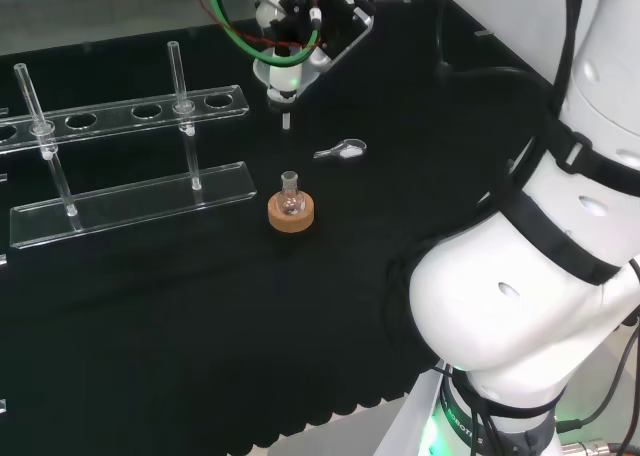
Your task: Place the funnel on the round-bottom flask.
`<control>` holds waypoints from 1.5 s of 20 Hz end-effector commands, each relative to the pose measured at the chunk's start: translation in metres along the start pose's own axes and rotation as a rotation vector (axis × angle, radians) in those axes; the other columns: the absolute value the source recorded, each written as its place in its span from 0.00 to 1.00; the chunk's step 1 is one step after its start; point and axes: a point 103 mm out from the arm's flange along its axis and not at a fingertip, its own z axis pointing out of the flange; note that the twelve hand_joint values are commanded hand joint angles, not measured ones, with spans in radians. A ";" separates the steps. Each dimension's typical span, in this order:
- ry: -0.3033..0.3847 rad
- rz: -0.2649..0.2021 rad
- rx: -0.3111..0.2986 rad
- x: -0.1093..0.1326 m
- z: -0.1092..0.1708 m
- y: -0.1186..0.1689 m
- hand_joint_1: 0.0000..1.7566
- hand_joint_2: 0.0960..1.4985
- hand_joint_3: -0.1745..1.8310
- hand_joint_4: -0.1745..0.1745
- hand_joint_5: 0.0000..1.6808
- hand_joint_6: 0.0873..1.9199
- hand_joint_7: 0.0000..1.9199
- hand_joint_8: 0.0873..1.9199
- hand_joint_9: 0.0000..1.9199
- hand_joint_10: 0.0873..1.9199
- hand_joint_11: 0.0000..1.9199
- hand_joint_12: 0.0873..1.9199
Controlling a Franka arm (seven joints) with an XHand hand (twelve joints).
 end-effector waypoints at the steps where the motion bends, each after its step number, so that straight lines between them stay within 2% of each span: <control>1: -0.011 -0.014 0.022 0.013 0.007 0.015 0.51 0.50 0.41 0.56 0.32 0.29 0.31 0.32 0.54 0.17 0.38 0.63; 15: -0.023 -0.033 0.078 0.028 0.030 0.046 0.50 0.50 0.41 0.57 0.34 0.29 0.31 0.32 0.53 0.18 0.38 0.63; 20: -0.042 -0.024 0.087 0.034 0.030 0.049 0.50 0.50 0.41 0.57 0.34 0.29 0.31 0.32 0.53 0.18 0.38 0.63; 25: -0.035 -0.040 0.096 0.032 0.041 0.054 0.50 0.50 0.41 0.57 0.34 0.29 0.31 0.32 0.53 0.18 0.38 0.63; 30: -0.032 -0.028 0.106 0.037 0.042 0.056 0.50 0.51 0.41 0.57 0.34 0.29 0.31 0.32 0.53 0.18 0.38 0.63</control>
